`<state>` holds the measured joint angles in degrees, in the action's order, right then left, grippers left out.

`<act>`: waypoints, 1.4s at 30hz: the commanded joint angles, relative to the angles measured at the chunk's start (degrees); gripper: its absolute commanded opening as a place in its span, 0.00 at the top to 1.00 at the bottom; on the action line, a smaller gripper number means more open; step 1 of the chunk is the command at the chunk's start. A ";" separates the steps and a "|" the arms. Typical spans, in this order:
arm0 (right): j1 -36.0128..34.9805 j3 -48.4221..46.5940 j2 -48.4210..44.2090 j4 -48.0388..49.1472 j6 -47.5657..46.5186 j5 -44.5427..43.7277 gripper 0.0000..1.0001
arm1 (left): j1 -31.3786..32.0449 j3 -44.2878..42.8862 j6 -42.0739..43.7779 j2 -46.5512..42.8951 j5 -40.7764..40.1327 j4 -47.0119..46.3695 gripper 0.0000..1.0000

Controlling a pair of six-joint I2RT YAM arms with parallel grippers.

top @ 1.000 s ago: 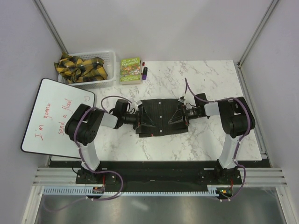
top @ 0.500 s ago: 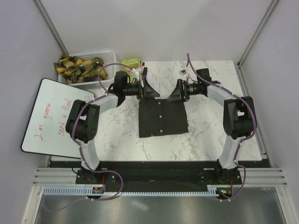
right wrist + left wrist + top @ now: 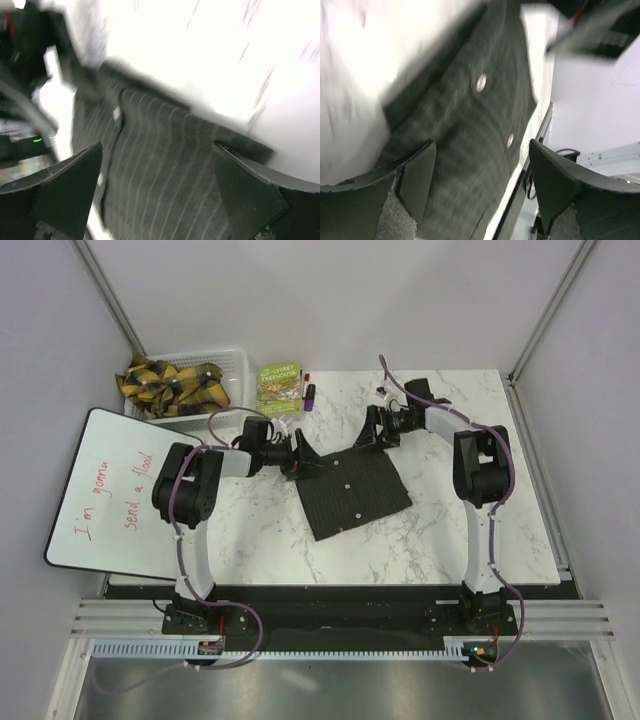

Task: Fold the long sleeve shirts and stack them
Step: Fold the shirt

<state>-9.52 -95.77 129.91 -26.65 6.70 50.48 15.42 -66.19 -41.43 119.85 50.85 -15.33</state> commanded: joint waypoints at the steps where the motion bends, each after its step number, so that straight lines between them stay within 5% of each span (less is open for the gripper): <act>1: -4.08 -15.71 9.02 -6.91 -11.61 -14.17 0.02 | 6.95 8.09 6.78 -10.39 0.83 13.55 0.17; 6: -10.95 -25.26 10.46 -13.50 -18.02 -13.92 0.02 | 11.13 16.78 6.54 -21.30 5.31 14.04 0.18; 11: -11.84 -15.52 -3.85 -13.86 -22.86 -9.17 0.02 | 0.59 23.48 5.21 -35.29 -1.78 13.65 0.12; 21: -13.32 4.26 -18.37 -16.86 -21.82 -18.20 0.14 | -1.62 17.50 9.54 -22.56 -9.54 8.23 0.12; 29: -20.97 11.56 -17.59 -17.19 -22.16 -20.50 0.44 | -4.34 17.94 8.20 -22.47 -10.15 8.38 0.10; 34: -20.63 17.34 -16.61 -25.28 -36.27 -23.14 0.57 | -4.17 22.15 5.94 -23.09 -9.89 5.76 0.07; 38: -18.53 23.77 -20.48 -27.31 -50.01 -34.36 0.58 | -2.68 24.18 2.85 -21.42 -9.54 1.98 0.07; 42: -14.40 21.52 -23.29 -30.55 -58.45 -34.93 0.55 | 3.28 25.76 -3.55 -17.65 -10.33 -7.05 0.07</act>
<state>-27.35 -72.88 108.86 -52.12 -37.91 22.87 13.76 -41.98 -38.33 99.00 41.63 -13.37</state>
